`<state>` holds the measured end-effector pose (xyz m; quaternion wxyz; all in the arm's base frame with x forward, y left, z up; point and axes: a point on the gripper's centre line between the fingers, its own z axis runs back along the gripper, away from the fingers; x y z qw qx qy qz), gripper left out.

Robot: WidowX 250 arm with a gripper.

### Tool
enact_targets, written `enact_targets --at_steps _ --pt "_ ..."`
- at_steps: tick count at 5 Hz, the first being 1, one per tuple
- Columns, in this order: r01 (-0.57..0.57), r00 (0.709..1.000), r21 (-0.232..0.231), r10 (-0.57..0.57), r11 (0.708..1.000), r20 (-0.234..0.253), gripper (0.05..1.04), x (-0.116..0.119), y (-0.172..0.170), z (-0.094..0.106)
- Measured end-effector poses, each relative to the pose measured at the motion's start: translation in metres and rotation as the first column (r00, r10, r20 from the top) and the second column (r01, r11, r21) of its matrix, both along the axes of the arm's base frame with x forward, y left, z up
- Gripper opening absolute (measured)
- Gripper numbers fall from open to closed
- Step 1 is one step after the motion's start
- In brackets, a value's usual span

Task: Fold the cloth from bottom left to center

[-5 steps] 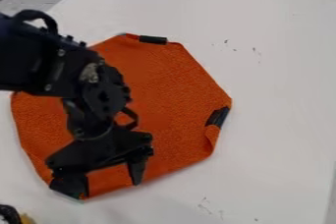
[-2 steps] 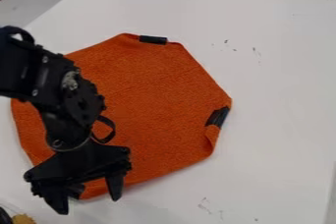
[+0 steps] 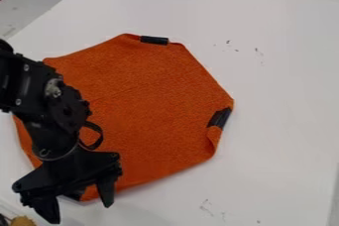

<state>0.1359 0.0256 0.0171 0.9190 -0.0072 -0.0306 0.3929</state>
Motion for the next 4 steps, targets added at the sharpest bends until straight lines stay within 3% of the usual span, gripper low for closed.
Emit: enact_targets --at_steps 1,3,4 --pt "0.011 1.0 -0.02 -0.012 1.0 -0.012 1.001 0.004 0.004 -0.013" --pt "-0.003 1.0 -0.039 0.003 0.999 0.007 0.958 0.025 0.015 -0.017" --pt "-0.017 1.0 -0.055 0.017 0.998 0.006 0.719 0.026 0.014 -0.019"
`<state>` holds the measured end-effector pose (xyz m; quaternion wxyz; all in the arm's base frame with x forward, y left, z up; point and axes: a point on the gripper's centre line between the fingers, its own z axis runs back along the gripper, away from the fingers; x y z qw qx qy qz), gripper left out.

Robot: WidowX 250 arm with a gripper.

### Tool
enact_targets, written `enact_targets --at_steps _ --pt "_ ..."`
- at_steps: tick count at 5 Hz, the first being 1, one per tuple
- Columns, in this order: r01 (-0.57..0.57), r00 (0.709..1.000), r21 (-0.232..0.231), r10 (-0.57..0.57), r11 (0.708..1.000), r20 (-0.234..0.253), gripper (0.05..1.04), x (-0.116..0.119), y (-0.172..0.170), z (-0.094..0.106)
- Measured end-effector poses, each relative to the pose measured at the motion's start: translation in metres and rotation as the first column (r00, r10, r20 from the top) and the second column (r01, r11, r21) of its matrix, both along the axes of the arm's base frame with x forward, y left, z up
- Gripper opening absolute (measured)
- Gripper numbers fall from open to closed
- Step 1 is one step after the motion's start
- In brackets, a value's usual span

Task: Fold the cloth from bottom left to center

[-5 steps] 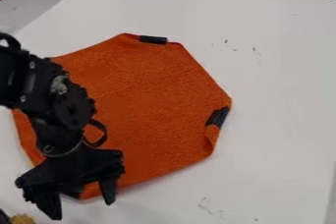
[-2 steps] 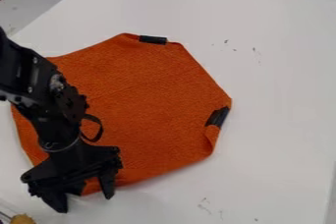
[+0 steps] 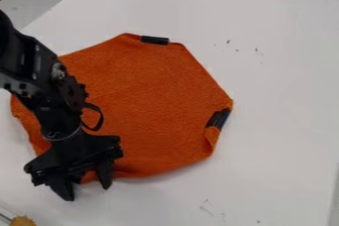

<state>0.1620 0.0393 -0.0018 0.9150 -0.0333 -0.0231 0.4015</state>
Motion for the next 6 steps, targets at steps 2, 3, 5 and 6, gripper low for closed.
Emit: enact_targets --at_steps 2,3,5,6 --pt "0.028 1.0 -0.017 -0.028 0.999 0.013 0.228 0.007 0.001 -0.001" --pt "0.029 1.0 -0.012 -0.029 1.0 0.003 0.088 0.007 0.001 0.0" --pt "0.001 0.991 -0.001 -0.001 1.0 -0.133 0.053 -0.008 -0.011 0.012" --pt "-0.004 0.985 0.052 0.013 0.999 -0.174 0.053 0.001 -0.012 0.044"
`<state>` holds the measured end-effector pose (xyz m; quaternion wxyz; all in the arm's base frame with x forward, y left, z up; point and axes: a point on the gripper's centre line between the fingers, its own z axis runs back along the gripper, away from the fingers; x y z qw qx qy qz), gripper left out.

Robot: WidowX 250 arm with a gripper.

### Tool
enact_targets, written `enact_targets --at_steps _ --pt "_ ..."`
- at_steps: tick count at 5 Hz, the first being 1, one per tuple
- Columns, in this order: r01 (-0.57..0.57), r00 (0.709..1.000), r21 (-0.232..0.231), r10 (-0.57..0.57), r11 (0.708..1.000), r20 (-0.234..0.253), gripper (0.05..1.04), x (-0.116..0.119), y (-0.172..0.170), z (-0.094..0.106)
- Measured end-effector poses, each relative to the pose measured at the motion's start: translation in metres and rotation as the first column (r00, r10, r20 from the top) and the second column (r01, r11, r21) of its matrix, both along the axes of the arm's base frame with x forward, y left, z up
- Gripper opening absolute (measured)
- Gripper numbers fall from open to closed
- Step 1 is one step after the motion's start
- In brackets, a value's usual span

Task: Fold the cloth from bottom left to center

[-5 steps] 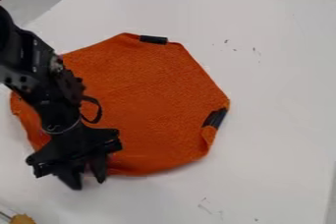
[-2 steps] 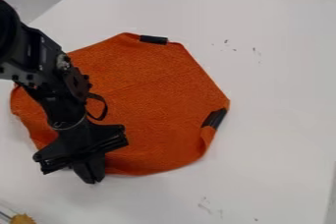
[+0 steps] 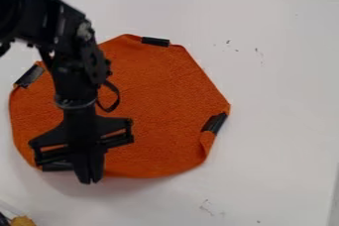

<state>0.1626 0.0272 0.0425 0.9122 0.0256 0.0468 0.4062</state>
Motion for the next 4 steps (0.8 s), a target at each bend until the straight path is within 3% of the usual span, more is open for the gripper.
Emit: enact_targets --at_steps 1,2,4 --pt "0.027 0.999 0.052 -0.025 0.998 -0.031 0.053 0.014 0.005 0.02" --pt "0.066 0.998 0.069 -0.064 0.995 -0.029 0.053 0.027 0.01 0.028" --pt "0.259 0.965 0.045 -0.256 0.965 -0.058 0.053 0.077 0.041 0.025"
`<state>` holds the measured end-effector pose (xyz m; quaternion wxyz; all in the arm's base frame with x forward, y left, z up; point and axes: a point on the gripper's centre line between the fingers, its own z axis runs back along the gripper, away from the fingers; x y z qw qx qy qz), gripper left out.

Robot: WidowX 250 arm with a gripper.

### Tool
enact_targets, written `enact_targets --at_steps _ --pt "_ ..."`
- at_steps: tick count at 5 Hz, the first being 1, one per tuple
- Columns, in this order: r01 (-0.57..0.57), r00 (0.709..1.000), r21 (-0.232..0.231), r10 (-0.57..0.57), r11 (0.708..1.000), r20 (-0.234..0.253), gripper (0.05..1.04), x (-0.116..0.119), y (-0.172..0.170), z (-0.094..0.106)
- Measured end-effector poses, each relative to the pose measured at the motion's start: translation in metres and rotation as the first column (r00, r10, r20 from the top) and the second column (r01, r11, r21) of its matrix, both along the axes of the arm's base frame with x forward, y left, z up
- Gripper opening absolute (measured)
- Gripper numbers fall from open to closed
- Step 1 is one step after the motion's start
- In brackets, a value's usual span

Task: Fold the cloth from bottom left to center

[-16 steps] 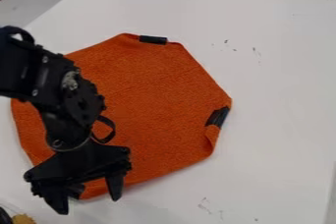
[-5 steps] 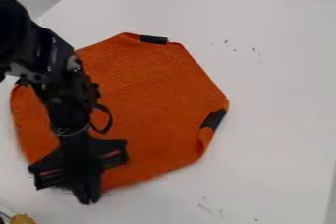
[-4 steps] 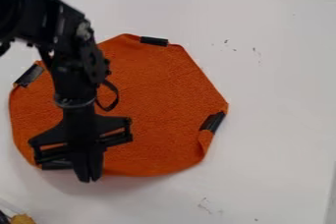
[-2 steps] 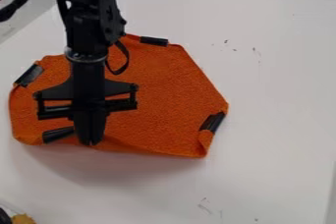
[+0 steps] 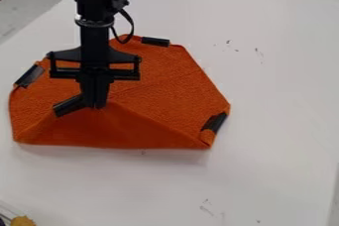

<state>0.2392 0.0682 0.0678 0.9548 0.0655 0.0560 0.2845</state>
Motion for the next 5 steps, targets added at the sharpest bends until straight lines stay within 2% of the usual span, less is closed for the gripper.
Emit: enact_targets --at_steps 2,3,4,5 --pt "0.174 0.985 -0.049 -0.174 0.984 -0.008 0.053 0.049 0.009 -0.015" --pt "0.221 0.975 -0.066 -0.22 0.973 0.012 0.067 0.064 0.01 -0.024" --pt "0.243 0.97 -0.056 -0.241 0.968 0.042 0.201 0.071 0.01 -0.023" --pt "0.285 0.956 -0.046 -0.28 0.958 0.082 0.449 0.079 0.006 -0.025"
